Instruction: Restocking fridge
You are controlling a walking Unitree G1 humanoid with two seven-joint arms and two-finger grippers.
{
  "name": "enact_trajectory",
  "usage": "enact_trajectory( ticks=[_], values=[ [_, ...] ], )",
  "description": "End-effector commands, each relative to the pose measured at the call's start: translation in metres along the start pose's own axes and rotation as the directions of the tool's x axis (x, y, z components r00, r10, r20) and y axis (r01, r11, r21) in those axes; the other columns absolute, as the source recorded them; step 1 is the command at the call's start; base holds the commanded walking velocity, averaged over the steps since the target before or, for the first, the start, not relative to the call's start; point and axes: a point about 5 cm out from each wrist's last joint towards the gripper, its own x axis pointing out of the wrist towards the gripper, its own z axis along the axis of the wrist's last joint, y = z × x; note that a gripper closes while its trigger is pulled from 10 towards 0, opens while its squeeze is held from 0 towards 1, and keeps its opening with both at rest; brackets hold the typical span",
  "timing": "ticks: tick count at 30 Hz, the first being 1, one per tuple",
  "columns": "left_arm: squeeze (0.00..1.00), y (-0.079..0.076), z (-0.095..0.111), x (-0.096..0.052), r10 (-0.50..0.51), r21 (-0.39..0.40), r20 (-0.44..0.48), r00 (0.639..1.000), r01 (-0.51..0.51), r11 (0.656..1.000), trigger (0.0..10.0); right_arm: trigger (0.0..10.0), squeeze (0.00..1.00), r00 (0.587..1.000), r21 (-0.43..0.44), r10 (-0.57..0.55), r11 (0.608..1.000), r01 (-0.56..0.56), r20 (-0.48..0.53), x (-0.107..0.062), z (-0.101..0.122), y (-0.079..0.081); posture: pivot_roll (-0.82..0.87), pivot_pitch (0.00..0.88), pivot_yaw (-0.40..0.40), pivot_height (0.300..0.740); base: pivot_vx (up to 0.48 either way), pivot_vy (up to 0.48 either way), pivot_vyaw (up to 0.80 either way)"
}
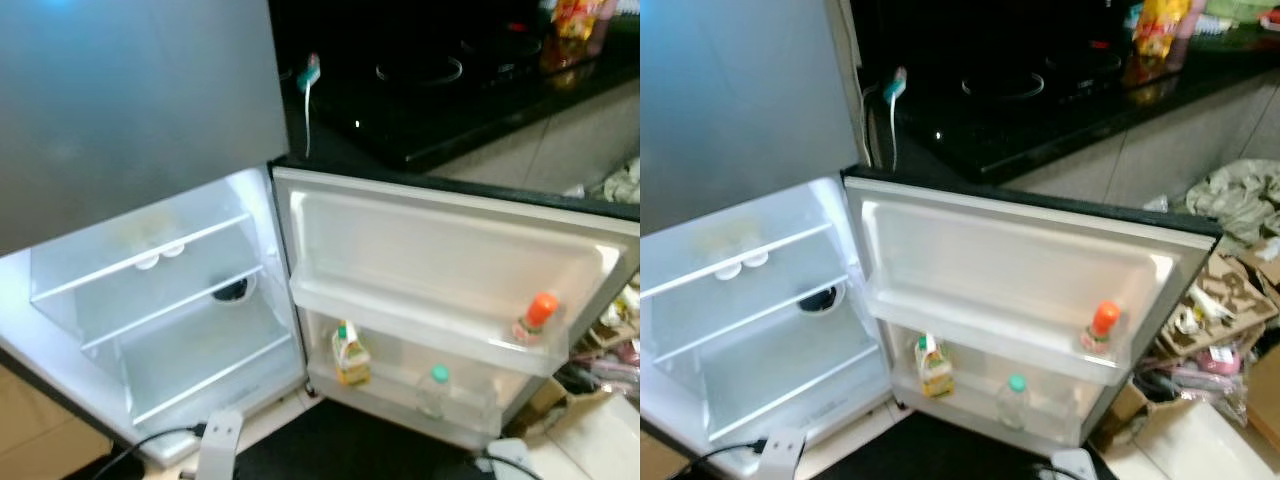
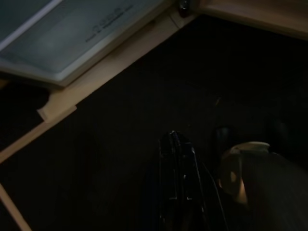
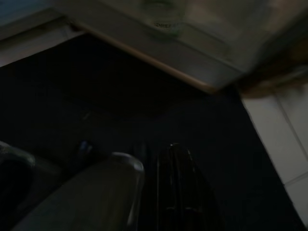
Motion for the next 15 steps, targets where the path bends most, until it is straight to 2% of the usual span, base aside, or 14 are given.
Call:
enact_trajectory(
  ticks=[1,15],
  values=[
    [0.00,0.0022,-0.0080,-0.0026,0.002,0.002,-0.021,1.000,-0.002,1.000,10.0,10.0,0.00,1.000,0.022,-0.010,1.000,0.010,-0.021,-0.0021,-0.0084,-0.0026,-0.07,0.102,0.059,0.726,0.000,0.000,0.00],
    [0.00,-0.0029,-0.0103,-0.0027,-0.018,0.008,-0.019,1.000,0.019,1.000,10.0,10.0,0.00,0.999,0.027,-0.023,0.999,0.024,-0.027,-0.0042,-0.0148,-0.0073,-0.08,0.097,0.058,0.726,0.000,0.000,0.00]
  ],
)
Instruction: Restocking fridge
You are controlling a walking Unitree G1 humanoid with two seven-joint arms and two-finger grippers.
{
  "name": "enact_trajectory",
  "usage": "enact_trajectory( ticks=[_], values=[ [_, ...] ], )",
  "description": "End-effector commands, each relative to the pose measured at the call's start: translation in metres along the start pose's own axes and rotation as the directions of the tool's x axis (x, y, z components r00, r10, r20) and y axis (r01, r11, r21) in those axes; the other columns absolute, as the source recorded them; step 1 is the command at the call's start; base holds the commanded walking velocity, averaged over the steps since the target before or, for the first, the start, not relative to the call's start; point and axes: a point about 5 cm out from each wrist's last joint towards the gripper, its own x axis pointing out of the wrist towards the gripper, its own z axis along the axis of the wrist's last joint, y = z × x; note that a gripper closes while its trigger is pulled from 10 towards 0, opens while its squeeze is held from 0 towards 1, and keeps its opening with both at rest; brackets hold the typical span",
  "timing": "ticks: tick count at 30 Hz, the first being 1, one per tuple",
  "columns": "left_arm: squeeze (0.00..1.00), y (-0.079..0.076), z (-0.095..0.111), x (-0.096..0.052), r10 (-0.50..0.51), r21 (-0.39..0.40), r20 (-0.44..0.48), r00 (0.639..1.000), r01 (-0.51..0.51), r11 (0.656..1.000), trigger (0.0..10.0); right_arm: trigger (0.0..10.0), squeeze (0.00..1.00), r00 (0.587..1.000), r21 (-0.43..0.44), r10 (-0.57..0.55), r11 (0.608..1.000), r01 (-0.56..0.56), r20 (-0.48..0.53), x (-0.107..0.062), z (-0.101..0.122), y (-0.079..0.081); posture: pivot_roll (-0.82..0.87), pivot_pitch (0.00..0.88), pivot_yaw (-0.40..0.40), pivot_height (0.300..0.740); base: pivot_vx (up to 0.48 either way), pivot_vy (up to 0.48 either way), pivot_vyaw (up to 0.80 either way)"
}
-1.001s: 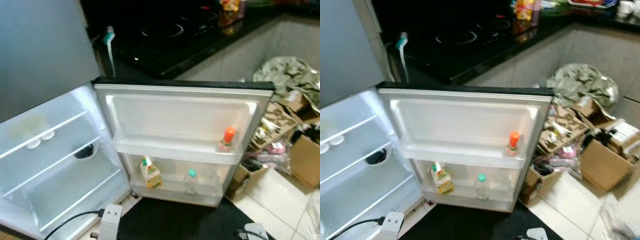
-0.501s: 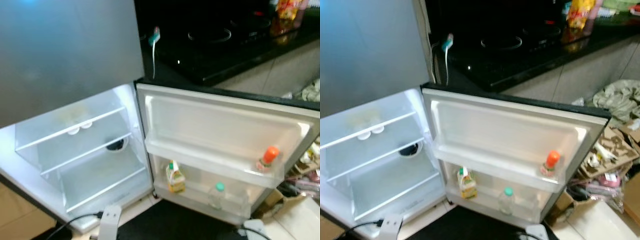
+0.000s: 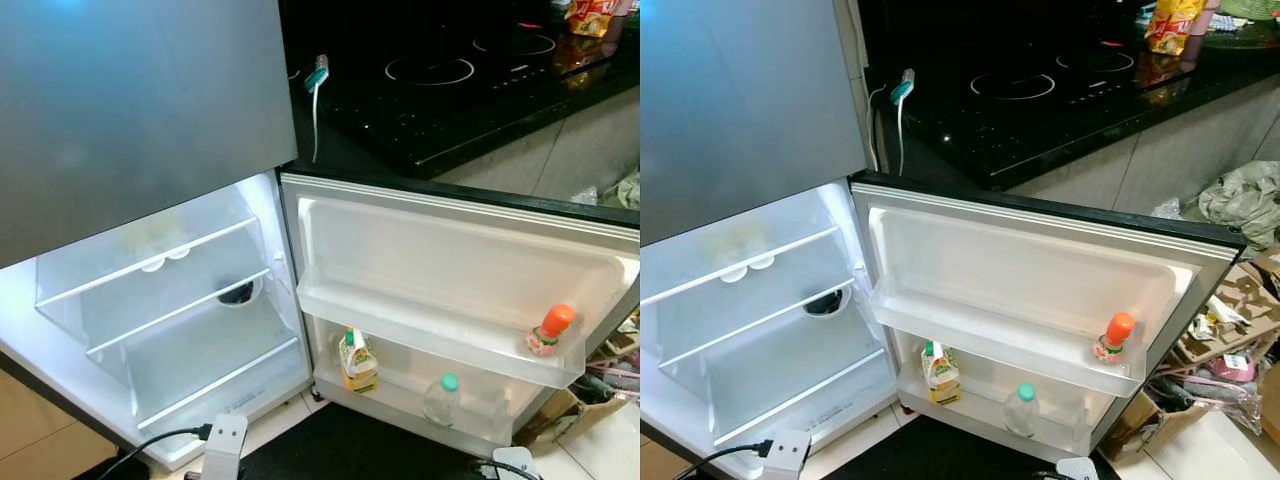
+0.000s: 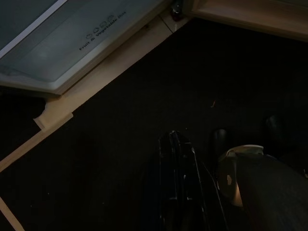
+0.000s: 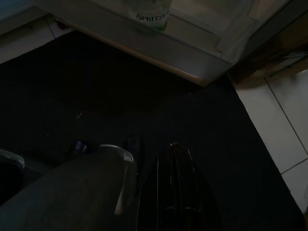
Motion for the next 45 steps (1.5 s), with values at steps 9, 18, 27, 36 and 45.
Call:
enact_trajectory(
  ticks=[9,18,27,36,45],
  values=[
    [0.00,-0.003,-0.009,-0.002,-0.014,0.000,-0.019,1.000,0.014,1.000,10.0,10.0,0.00,1.000,0.010,0.002,1.000,-0.002,-0.008,-0.002,-0.007,0.001,-0.09,0.092,0.059,0.726,0.000,-0.032,0.00],
    [0.00,-0.004,-0.006,-0.002,-0.015,-0.004,-0.008,1.000,0.015,1.000,10.0,10.0,0.00,1.000,0.002,0.007,1.000,-0.007,-0.006,-0.002,-0.007,0.003,-0.09,0.094,0.059,0.726,0.000,-0.347,0.00],
    [0.00,-0.003,-0.001,0.000,-0.016,-0.011,0.016,1.000,0.016,1.000,10.0,10.0,0.00,1.000,-0.022,0.011,1.000,-0.011,0.001,-0.001,-0.005,0.002,-0.09,0.094,0.056,0.726,0.000,-0.354,0.00],
    [0.00,-0.004,0.006,0.001,-0.020,-0.014,0.047,0.999,0.021,1.000,10.0,10.0,0.00,1.000,-0.032,0.012,0.999,-0.011,0.007,0.000,0.000,0.000,-0.09,0.095,0.054,0.726,0.000,-0.355,0.00],
    [0.00,-0.004,0.009,0.000,-0.013,-0.022,0.076,0.997,0.015,1.000,10.0,10.0,0.00,1.000,-0.048,0.018,0.999,-0.018,0.011,0.001,0.002,0.001,-0.09,0.098,0.052,0.726,0.000,-0.277,0.00]
  ],
)
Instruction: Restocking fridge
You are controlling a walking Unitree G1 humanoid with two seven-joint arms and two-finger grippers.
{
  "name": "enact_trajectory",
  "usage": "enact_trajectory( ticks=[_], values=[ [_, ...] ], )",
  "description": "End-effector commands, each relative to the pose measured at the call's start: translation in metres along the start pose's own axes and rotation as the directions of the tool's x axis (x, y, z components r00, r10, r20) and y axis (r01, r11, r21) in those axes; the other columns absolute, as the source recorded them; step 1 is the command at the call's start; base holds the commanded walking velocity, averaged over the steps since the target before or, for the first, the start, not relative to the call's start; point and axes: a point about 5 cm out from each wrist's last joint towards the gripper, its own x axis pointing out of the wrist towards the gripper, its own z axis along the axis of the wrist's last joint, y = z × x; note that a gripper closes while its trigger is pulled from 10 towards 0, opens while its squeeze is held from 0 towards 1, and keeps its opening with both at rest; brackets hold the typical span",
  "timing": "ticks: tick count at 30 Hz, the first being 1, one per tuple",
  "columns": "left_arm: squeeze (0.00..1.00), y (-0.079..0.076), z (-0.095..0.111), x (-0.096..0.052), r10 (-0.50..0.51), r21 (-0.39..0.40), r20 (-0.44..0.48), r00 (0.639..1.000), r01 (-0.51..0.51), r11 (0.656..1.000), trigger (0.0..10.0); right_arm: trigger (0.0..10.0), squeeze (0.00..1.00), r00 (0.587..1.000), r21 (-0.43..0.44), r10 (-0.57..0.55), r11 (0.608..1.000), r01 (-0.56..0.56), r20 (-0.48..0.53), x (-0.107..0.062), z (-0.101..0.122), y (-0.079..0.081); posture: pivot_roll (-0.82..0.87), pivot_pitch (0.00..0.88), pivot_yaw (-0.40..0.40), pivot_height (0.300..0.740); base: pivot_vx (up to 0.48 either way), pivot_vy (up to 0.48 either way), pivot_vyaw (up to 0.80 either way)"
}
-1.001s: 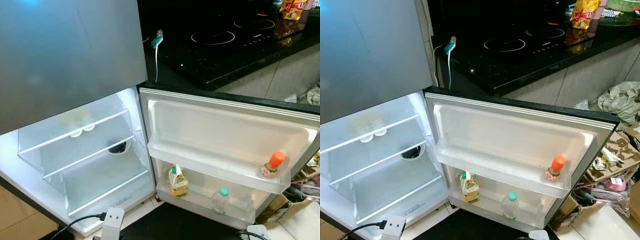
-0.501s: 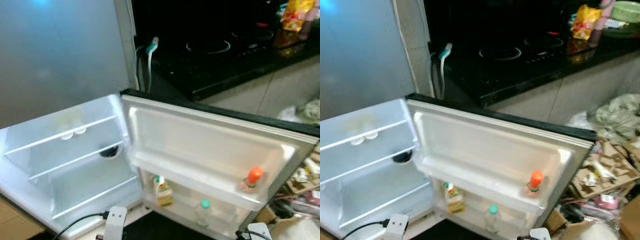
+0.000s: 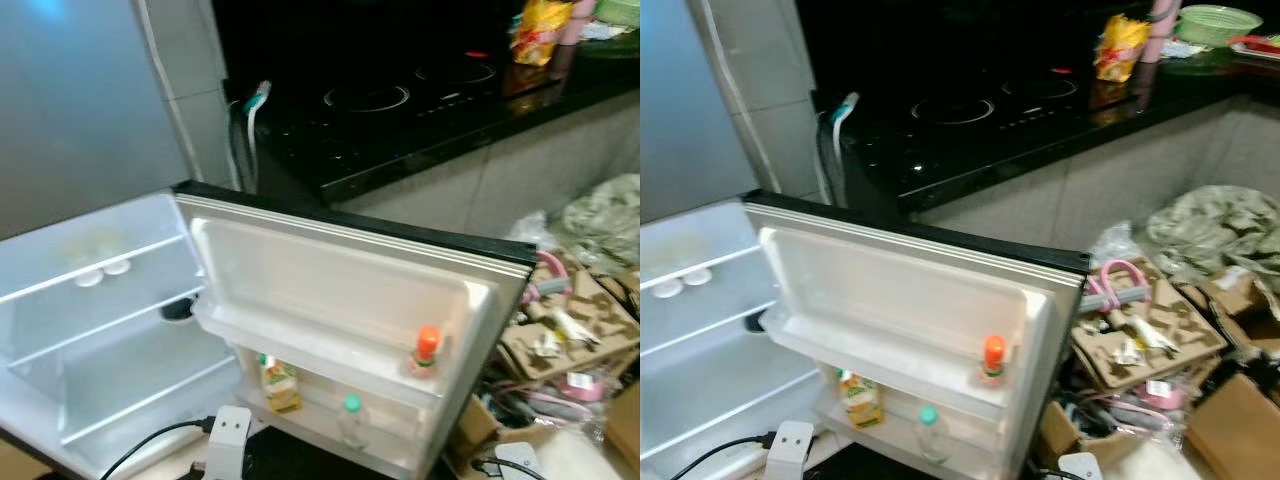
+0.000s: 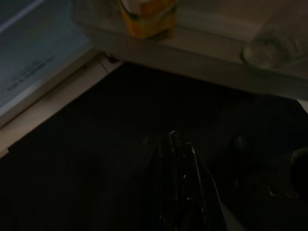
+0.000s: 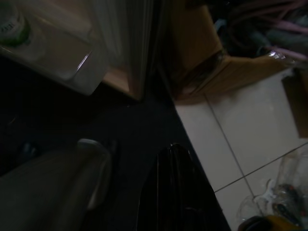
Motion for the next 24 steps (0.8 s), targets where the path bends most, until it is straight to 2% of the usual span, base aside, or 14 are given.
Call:
enact_trajectory(
  ticks=[1,19,24],
  values=[
    [0.00,0.0028,-0.0010,-0.0014,0.015,-0.011,0.003,1.000,-0.015,1.000,10.0,10.0,0.00,1.000,-0.010,0.006,1.000,-0.006,-0.005,-0.0003,-0.0017,0.0009,-0.09,0.099,0.053,0.726,0.000,0.000,0.00],
    [0.00,0.0028,0.0015,-0.0019,0.009,-0.036,0.015,1.000,-0.009,0.999,10.0,10.0,0.00,1.000,-0.030,0.020,0.999,-0.020,0.017,0.0005,0.0028,0.0041,-0.09,0.103,0.055,0.726,0.000,0.000,0.00],
    [0.00,0.0021,0.0014,-0.0019,0.008,-0.038,0.015,1.000,-0.007,0.999,10.0,10.0,0.00,0.999,-0.033,0.020,0.999,-0.019,0.026,0.0006,0.0047,0.0029,-0.09,0.103,0.054,0.726,-0.256,0.000,0.00]
  ],
)
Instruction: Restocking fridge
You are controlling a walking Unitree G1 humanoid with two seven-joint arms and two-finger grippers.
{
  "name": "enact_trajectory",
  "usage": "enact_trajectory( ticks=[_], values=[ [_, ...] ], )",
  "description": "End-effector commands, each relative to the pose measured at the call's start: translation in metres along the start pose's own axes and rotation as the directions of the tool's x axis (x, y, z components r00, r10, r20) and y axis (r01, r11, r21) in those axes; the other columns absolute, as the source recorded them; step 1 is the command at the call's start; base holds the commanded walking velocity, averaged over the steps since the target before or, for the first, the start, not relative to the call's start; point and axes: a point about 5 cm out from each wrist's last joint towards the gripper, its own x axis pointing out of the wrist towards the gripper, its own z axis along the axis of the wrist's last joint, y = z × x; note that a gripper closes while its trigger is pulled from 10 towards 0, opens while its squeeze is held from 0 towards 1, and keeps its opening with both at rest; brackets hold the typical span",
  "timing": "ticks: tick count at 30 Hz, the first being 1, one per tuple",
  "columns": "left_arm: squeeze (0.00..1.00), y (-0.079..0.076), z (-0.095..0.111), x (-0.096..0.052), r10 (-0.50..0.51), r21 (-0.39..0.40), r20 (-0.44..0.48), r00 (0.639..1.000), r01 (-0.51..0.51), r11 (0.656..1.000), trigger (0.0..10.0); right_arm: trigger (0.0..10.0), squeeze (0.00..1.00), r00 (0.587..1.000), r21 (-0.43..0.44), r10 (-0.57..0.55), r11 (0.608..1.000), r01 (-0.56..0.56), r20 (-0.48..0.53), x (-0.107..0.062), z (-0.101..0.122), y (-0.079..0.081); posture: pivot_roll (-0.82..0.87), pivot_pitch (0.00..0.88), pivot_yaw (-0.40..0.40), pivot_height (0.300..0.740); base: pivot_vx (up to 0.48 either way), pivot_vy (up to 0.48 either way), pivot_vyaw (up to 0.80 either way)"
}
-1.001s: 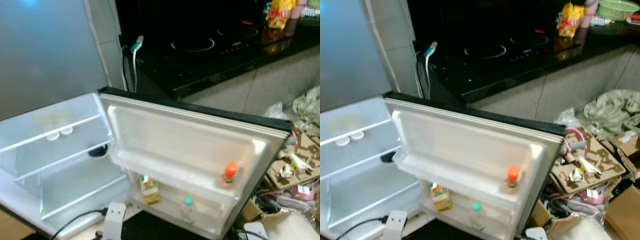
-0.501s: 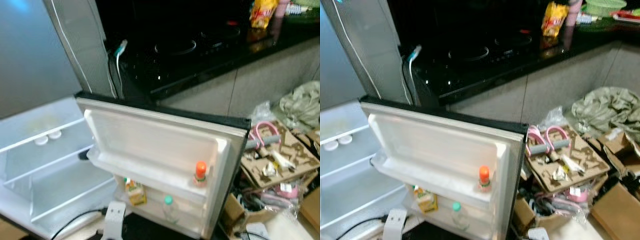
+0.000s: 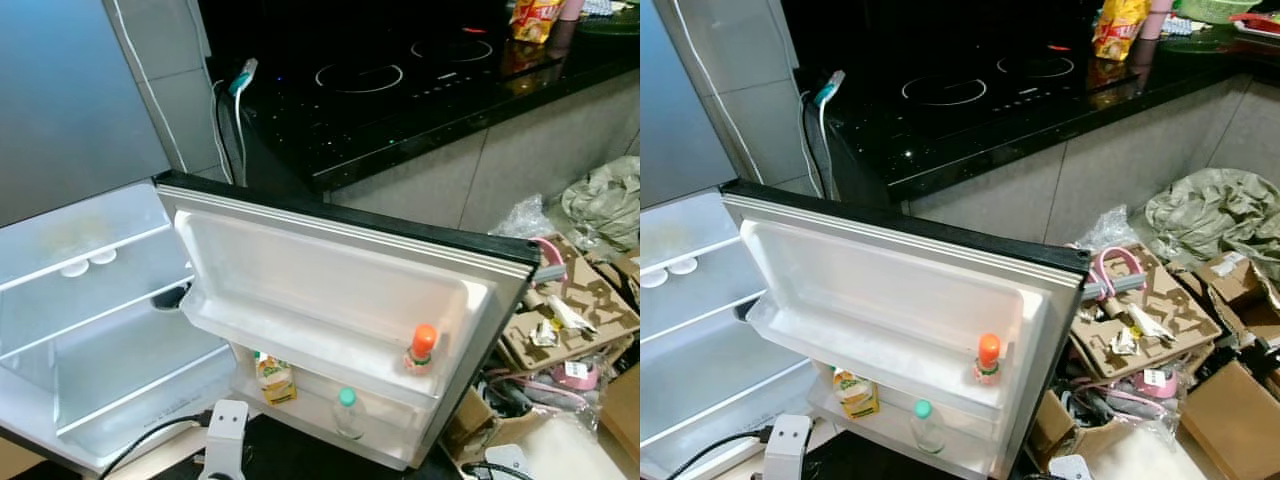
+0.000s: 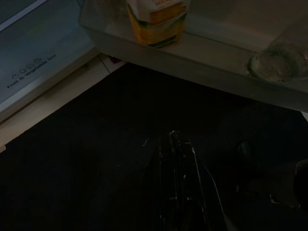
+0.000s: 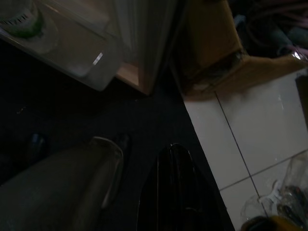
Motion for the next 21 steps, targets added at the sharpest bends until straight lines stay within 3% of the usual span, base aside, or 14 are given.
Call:
enact_trajectory(
  ticks=[1,21],
  values=[
    [0.00,0.0009,-0.0104,-0.0036,0.003,-0.010,-0.038,0.999,-0.004,1.000,10.0,10.0,0.00,1.000,0.003,0.004,1.000,-0.004,0.006,-0.0007,-0.0014,0.0011,-0.09,0.102,0.053,0.726,-0.262,0.000,0.00],
    [0.00,0.0005,-0.0103,-0.0035,0.000,-0.016,-0.042,0.999,-0.001,1.000,10.0,10.0,0.00,1.000,0.000,0.007,1.000,-0.007,0.026,-0.0004,0.0029,0.0023,-0.09,0.102,0.052,0.726,-0.267,0.000,0.00]
  ],
)
